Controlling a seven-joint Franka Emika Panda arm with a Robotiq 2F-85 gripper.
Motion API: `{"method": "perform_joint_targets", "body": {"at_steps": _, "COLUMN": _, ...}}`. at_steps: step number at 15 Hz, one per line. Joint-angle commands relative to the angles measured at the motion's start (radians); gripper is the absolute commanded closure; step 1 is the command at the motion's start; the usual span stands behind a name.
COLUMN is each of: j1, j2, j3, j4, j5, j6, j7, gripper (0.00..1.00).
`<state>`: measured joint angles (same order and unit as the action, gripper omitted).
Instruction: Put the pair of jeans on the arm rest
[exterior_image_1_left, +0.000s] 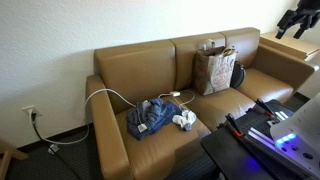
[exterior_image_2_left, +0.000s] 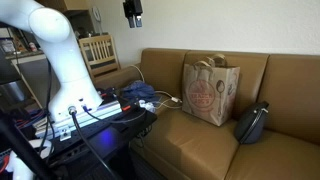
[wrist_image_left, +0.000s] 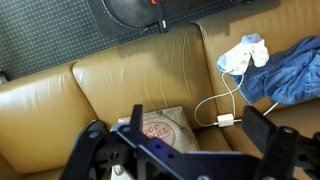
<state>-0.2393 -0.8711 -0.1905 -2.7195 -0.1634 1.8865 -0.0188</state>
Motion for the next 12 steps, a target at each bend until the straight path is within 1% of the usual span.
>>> {"method": "perform_joint_targets", "body": {"at_steps": 1, "j1": -0.002, "j2": 0.001, "j3": 0.002, "j4": 0.002, "j5": 0.002, "j6": -0.002, "j7": -0.001, "gripper": 0.00}}
{"method": "perform_joint_targets", "body": {"at_steps": 3, "j1": -0.002, "j2": 0.001, "j3": 0.002, "j4": 0.002, "j5": 0.002, "j6": -0.002, "j7": -0.001, "gripper": 0.00}}
{"method": "perform_joint_targets", "body": {"at_steps": 4, "j1": 0.021, "j2": 0.051, "j3": 0.004, "j4": -0.022, "j5": 0.012, "j6": -0.005, "j7": -0.010, "gripper": 0.00}}
{"method": "perform_joint_targets", "body": {"at_steps": 5, "j1": 0.048, "j2": 0.067, "j3": 0.000, "j4": -0.041, "j5": 0.026, "j6": -0.023, "j7": -0.043, "gripper": 0.00}}
{"method": "perform_joint_targets", "body": {"at_steps": 6, "j1": 0.081, "j2": 0.062, "j3": 0.016, "j4": -0.086, "j5": 0.053, "j6": 0.001, "j7": -0.043, "gripper": 0.00}}
{"method": "perform_joint_targets", "body": {"at_steps": 7, "j1": 0.121, "j2": 0.065, "j3": 0.042, "j4": -0.139, "j5": 0.087, "j6": 0.029, "j7": -0.035, "gripper": 0.00}}
{"method": "perform_joint_targets", "body": {"at_steps": 8, "j1": 0.179, "j2": 0.143, "j3": 0.072, "j4": -0.070, "j5": 0.131, "j6": 0.007, "j7": -0.034, "gripper": 0.00}}
{"method": "perform_joint_targets", "body": {"at_steps": 9, "j1": 0.224, "j2": 0.157, "j3": 0.105, "j4": -0.092, "j5": 0.162, "j6": 0.016, "j7": -0.030, "gripper": 0.00}}
{"method": "perform_joint_targets", "body": {"at_steps": 11, "j1": 0.323, "j2": 0.217, "j3": 0.182, "j4": -0.090, "j5": 0.224, "j6": 0.061, "j7": -0.032, "gripper": 0.00}}
{"method": "perform_joint_targets", "body": {"at_steps": 12, "j1": 0.367, "j2": 0.245, "j3": 0.226, "j4": -0.089, "j5": 0.257, "j6": 0.120, "j7": -0.013, "gripper": 0.00}}
